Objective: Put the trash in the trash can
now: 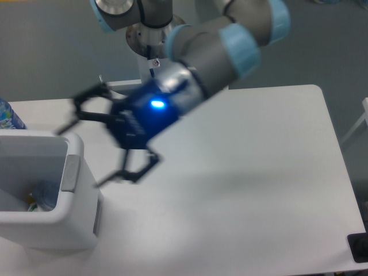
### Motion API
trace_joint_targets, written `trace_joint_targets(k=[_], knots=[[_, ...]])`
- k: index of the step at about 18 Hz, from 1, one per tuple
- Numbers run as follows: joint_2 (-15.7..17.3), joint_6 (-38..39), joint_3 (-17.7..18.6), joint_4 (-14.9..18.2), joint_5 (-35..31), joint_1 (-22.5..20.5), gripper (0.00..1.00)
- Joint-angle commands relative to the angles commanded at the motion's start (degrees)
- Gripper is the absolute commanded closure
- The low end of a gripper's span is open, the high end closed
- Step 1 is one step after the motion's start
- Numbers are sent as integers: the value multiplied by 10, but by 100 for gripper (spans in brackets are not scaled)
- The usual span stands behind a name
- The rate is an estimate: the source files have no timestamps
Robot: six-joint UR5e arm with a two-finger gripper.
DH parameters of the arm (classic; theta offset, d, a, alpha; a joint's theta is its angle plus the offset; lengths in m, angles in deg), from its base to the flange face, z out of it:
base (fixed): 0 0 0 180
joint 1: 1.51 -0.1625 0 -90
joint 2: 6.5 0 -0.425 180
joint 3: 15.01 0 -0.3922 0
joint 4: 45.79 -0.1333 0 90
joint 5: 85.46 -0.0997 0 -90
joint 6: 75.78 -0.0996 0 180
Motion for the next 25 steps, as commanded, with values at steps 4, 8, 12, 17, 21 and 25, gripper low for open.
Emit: trace_joint_targets(k=[4, 8, 12, 17, 21, 25], knots=[[1, -87, 33, 0, -110, -43, 0], [-1, -142, 34, 1, -274, -52, 0], [-7, -221, 44, 3, -394, -55, 0], [-7, -308, 69, 4, -495, -66, 0], [-9, -324, 73, 7, -608, -60, 0], [-9, -324, 73, 19, -658, -46, 0]])
